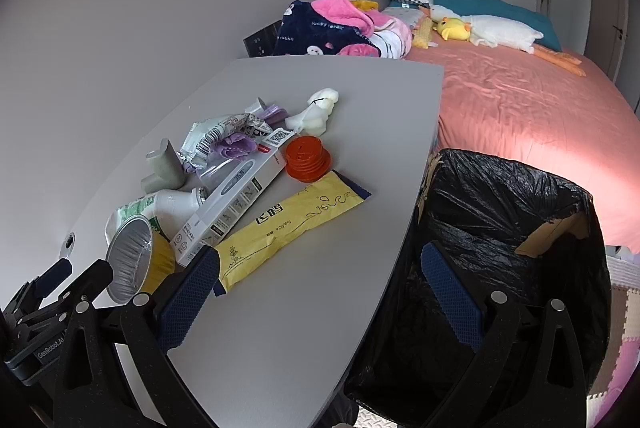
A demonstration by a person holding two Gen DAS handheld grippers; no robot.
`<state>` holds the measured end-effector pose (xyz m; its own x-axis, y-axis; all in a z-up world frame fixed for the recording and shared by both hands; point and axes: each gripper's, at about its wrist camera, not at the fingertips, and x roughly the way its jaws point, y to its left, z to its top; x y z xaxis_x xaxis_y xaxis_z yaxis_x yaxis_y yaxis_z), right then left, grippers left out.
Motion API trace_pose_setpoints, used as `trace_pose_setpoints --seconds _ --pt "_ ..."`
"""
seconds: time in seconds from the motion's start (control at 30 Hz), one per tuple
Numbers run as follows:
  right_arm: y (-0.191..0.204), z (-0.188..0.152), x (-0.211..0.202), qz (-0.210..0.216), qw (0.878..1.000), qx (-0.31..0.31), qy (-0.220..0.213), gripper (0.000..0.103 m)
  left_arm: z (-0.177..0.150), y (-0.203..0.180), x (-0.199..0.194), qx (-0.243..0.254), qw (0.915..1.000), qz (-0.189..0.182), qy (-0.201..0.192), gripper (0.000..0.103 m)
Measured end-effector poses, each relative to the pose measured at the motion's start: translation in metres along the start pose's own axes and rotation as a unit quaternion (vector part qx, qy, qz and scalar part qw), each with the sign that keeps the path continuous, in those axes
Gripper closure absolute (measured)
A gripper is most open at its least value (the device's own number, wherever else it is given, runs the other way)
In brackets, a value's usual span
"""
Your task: Collect trash
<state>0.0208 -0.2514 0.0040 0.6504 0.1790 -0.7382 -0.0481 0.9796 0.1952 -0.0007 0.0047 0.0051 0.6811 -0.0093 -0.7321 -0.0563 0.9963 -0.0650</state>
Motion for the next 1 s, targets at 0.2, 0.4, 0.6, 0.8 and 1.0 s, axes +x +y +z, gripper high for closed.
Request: trace_pose_setpoints --seconds 0.2,0.4,0.6,0.8,1.0 --pt "-0.0001 0.0004 0.0005 0.0 1.0 0.0 0.0 0.003 -0.0015 -0.0004 -0.0031 0.001 1.0 -0.002 -0.001 0.006" --pt "0.002 0.0001 -0.0011 -0.002 1.0 0.001 0.0 0.003 -0.0016 0.0001 -0.0046 -0.002 1.0 -0.004 -0.002 0.006" --pt "0.0039 0.0011 -0.0022 -0.002 1.0 0.001 0.002 0.003 -0.0015 0.002 -0.0048 -0.009 0.9998 -0.016 -0.001 0.006" --pt "0.0045 0.0015 -0.0032 -0.003 1.0 -0.001 0.0 0.003 -0.0006 0.0033 -0.0051 -0.012 0.9997 -0.02 -0.003 0.006" --pt "0.0045 0.0022 -0.0057 -0.002 1.0 -0.005 -0.003 0.003 0.0 0.0032 -0.0064 -0.012 0.9997 -0.021 -0.005 0.006"
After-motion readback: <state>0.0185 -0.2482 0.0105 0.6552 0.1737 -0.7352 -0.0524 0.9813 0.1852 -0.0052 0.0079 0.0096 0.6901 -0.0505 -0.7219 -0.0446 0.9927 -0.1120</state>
